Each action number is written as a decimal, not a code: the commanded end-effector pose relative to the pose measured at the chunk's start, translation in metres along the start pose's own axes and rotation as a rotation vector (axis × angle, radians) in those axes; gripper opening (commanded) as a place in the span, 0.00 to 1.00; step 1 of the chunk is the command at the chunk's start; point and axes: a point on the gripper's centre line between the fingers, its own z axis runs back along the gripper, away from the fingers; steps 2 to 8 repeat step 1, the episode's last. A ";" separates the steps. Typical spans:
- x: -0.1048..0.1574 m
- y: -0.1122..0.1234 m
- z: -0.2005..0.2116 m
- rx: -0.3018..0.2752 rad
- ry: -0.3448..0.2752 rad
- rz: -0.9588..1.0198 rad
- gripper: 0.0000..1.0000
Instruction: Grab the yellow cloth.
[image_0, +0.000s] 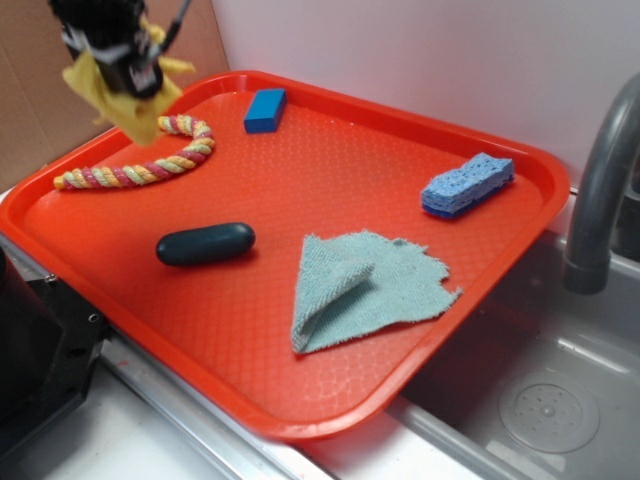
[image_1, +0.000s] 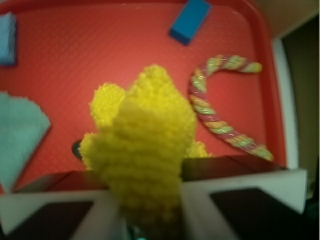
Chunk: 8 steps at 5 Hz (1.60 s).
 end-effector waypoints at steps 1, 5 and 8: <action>0.017 0.019 0.027 -0.044 -0.064 0.112 0.00; 0.017 0.019 0.027 -0.044 -0.064 0.112 0.00; 0.017 0.019 0.027 -0.044 -0.064 0.112 0.00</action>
